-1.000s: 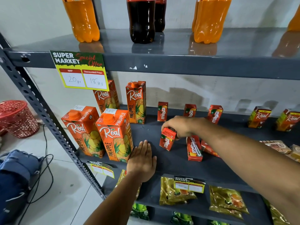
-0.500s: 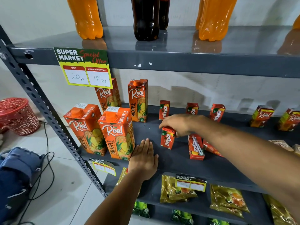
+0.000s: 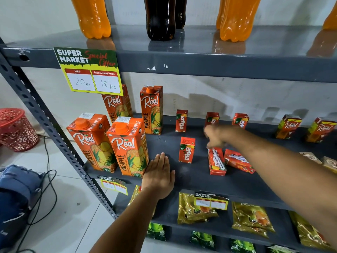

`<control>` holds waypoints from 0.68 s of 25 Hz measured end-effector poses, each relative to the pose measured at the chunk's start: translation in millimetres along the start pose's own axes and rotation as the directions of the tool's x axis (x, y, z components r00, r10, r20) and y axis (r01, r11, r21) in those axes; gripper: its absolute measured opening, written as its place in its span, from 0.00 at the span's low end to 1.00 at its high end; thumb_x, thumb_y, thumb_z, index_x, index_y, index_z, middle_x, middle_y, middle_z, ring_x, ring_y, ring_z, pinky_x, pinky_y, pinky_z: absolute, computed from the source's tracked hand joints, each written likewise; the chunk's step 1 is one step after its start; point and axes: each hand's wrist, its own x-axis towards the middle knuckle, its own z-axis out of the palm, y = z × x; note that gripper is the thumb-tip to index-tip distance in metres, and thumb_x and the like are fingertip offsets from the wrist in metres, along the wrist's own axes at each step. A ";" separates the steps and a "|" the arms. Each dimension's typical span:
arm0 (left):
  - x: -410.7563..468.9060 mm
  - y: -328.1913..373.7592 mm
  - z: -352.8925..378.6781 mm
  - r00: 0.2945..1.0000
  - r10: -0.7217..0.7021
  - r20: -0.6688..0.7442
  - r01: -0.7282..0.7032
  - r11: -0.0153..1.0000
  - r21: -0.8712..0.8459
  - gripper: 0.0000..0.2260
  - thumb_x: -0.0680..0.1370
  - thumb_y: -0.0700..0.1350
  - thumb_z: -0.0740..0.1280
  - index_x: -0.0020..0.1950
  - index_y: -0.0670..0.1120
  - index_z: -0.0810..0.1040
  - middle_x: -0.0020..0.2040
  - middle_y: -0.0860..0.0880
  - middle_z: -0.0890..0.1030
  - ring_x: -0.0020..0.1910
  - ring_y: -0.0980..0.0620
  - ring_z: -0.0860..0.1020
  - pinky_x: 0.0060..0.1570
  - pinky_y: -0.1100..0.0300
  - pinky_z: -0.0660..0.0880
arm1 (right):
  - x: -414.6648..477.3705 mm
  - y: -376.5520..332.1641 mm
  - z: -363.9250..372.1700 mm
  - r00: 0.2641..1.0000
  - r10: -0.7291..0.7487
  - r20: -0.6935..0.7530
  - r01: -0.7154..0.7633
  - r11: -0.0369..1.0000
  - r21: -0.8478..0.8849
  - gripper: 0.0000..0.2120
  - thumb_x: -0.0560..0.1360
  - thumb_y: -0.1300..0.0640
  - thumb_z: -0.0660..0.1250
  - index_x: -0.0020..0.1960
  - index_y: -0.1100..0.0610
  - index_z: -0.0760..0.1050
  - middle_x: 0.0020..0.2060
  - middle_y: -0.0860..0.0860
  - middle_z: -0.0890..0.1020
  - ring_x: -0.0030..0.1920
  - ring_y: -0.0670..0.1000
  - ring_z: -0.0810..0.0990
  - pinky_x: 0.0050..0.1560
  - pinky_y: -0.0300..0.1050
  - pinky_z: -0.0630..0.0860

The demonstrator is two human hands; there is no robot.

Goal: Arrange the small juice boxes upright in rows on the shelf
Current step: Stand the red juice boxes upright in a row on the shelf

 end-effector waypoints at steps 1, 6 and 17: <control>-0.4 0.0 0.5 1.000 0.001 0.001 -0.001 1.000 0.006 0.29 0.80 0.56 0.44 0.77 0.41 0.48 0.79 0.44 0.49 0.77 0.47 0.47 0.72 0.55 0.42 | -7.9 7.3 6.3 0.990 0.108 0.094 -0.116 0.990 0.083 0.23 0.68 0.45 0.74 0.53 0.60 0.73 0.42 0.56 0.82 0.35 0.52 0.83 0.34 0.45 0.81; 1.9 -1.1 3.6 1.000 -0.008 -0.001 0.008 1.000 -0.003 0.30 0.80 0.57 0.43 0.77 0.42 0.47 0.79 0.45 0.48 0.77 0.48 0.46 0.72 0.55 0.41 | -46.8 10.3 86.7 0.955 0.256 -0.148 -0.225 0.954 0.196 0.36 0.59 0.23 0.65 0.42 0.57 0.74 0.39 0.53 0.82 0.36 0.52 0.81 0.35 0.44 0.77; 0.1 1.5 0.0 1.000 -0.008 0.003 0.008 1.000 0.010 0.29 0.81 0.56 0.44 0.77 0.41 0.48 0.79 0.44 0.50 0.77 0.48 0.47 0.72 0.54 0.43 | -35.6 32.8 37.6 0.752 -0.579 -0.316 0.342 0.752 -0.564 0.11 0.76 0.61 0.63 0.58 0.55 0.74 0.53 0.51 0.79 0.56 0.54 0.75 0.53 0.50 0.75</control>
